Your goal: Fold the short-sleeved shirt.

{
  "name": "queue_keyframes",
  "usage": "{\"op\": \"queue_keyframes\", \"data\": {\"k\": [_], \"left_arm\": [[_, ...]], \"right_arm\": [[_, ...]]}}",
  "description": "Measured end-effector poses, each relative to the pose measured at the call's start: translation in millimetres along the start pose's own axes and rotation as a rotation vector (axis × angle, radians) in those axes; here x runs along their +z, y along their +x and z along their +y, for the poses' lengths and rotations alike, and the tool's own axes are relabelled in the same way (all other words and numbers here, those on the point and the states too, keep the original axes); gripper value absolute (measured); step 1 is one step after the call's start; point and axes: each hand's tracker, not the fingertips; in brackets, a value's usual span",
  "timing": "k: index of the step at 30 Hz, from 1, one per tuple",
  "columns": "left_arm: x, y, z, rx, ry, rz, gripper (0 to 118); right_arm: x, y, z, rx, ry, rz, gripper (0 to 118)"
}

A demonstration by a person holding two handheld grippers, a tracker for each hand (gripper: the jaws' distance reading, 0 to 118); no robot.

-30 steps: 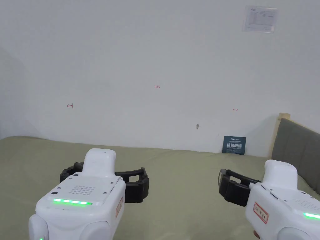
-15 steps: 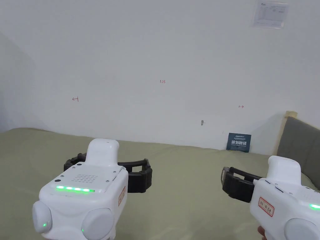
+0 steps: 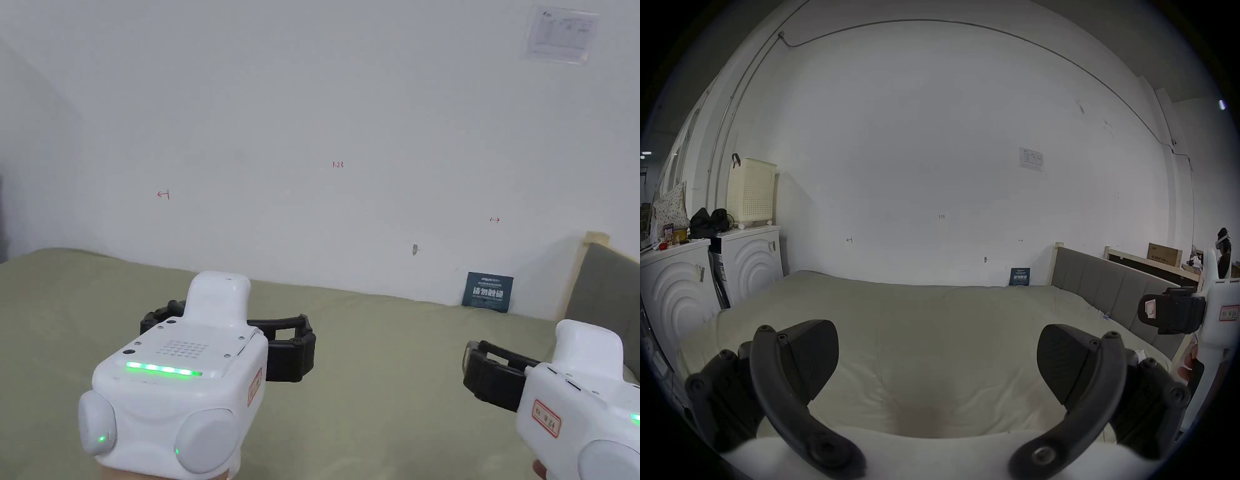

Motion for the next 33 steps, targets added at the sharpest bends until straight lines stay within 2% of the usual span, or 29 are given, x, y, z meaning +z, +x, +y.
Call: {"op": "queue_keyframes", "data": {"k": [23, 28, 33], "left_arm": [[-10, -6, -6, 0.005, -0.057, 0.028, 118], [-10, -5, -4, -0.006, -0.051, 0.019, 118], [-12, -7, -3, -0.002, -0.049, 0.025, 118]], "right_arm": [[-1, -14, -6, 0.069, -0.009, -0.022, 111], [-4, -18, -4, 0.053, -0.032, -0.025, 111], [-2, -26, -4, 0.091, -0.023, -0.045, 111]]}}
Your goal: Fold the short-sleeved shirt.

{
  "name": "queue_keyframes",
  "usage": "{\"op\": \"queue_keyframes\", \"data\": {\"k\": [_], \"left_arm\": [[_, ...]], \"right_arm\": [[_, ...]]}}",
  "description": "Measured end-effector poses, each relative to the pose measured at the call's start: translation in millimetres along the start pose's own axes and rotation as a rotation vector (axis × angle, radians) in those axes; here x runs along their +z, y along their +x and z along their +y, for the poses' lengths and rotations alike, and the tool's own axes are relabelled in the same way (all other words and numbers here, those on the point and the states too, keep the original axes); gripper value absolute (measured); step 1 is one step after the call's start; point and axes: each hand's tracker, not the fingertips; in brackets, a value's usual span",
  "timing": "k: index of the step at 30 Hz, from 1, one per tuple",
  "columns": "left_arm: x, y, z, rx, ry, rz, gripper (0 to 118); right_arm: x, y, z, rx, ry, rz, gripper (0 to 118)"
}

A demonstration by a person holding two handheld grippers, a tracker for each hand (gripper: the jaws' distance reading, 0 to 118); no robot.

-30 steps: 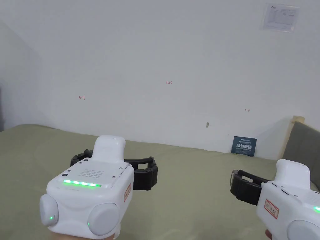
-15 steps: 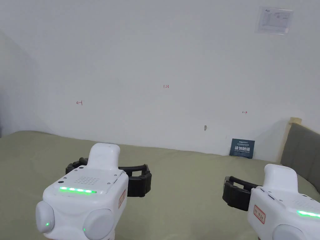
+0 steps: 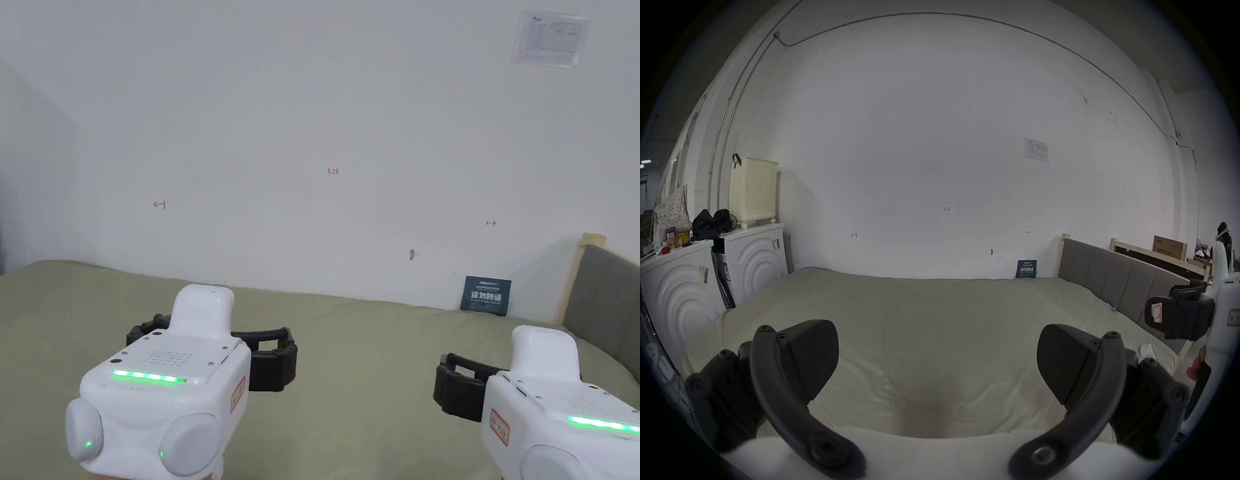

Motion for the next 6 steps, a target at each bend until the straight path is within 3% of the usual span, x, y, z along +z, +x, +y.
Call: {"op": "queue_keyframes", "data": {"k": [6], "left_arm": [[-0.7, -0.8, 1.3, 0.012, -0.003, -0.003, 118]], "right_arm": [[-5.3, -0.6, -3.1, -0.057, -0.021, 0.059, 111]]}}
